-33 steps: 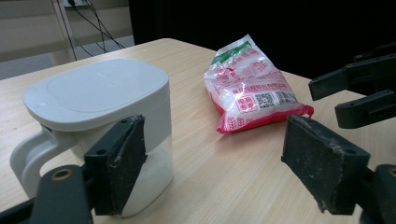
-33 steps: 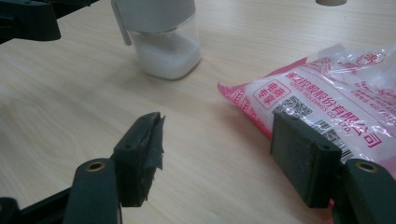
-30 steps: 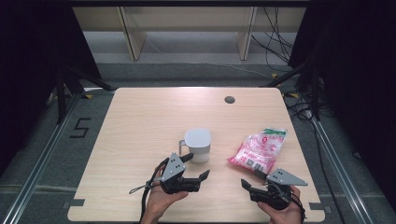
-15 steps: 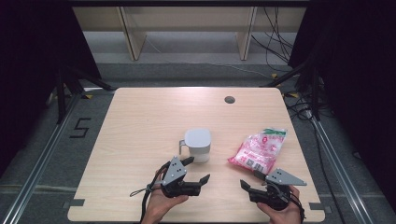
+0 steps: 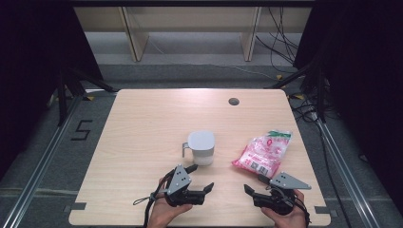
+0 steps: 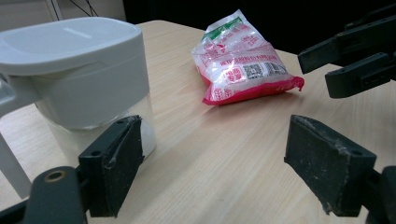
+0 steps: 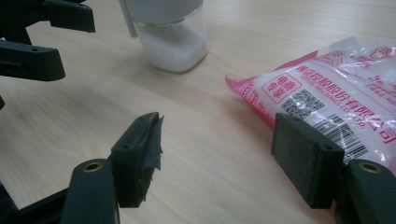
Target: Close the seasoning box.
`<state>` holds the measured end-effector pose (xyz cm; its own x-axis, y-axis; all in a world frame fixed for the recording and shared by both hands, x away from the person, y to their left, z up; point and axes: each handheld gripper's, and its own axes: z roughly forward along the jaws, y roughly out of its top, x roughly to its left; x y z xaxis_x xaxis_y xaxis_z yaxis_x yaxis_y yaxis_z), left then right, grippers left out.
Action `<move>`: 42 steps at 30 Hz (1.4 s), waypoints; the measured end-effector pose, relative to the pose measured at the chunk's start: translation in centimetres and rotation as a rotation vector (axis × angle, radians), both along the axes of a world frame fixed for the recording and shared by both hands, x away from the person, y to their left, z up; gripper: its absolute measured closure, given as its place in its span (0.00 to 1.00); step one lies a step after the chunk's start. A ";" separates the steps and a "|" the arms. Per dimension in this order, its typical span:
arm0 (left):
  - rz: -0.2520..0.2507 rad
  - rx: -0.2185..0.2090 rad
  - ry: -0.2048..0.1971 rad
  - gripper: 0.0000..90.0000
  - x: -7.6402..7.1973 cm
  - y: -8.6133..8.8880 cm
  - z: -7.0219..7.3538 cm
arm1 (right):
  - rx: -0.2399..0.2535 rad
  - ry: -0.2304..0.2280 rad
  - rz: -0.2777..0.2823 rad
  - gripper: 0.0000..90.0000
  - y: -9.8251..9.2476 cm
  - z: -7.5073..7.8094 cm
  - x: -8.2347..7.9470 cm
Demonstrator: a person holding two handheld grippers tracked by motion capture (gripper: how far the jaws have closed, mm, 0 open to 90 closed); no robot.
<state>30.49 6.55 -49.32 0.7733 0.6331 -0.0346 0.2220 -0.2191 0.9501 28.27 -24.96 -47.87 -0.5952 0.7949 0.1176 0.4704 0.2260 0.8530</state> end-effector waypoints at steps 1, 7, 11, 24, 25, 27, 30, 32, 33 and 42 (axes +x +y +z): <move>-0.002 0.005 0.001 0.21 -0.1 0.0 -0.1 | 0.027 0.008 -0.005 0.37 0.3 -0.1 -0.2; -0.003 0.024 0.003 0.21 -0.6 -0.2 -0.6 | 0.003 0.042 0.021 0.37 0.3 -0.2 -0.6; 0.001 0.028 0.003 0.21 -0.9 -0.5 -0.8 | -0.008 0.043 0.044 0.37 0.3 -0.4 -0.8; -0.005 0.072 0.013 0.21 -1.3 -0.8 -1.2 | -0.026 0.104 0.070 0.35 0.4 -0.8 -1.5; -0.004 0.065 0.017 0.21 -1.3 -0.8 -1.2 | -0.022 0.104 0.076 0.35 0.4 -0.9 -1.5; -0.002 0.048 0.019 0.21 -1.4 -0.8 -1.2 | -0.014 0.120 0.061 0.35 0.5 -0.9 -1.8; 0.003 0.059 0.015 0.21 -1.3 -0.6 -1.2 | -0.024 0.099 0.070 0.35 0.3 -0.9 -1.6; 0.002 0.057 0.019 0.21 -1.3 -0.6 -1.2 | -0.022 0.104 0.071 0.35 0.3 -0.9 -1.7; 0.002 0.056 0.020 0.21 -1.3 -0.6 -1.2 | -0.022 0.105 0.071 0.35 0.3 -0.9 -1.7; 0.007 0.056 0.017 0.21 -1.2 -0.5 -1.2 | -0.019 0.104 0.068 0.35 0.3 -0.9 -1.7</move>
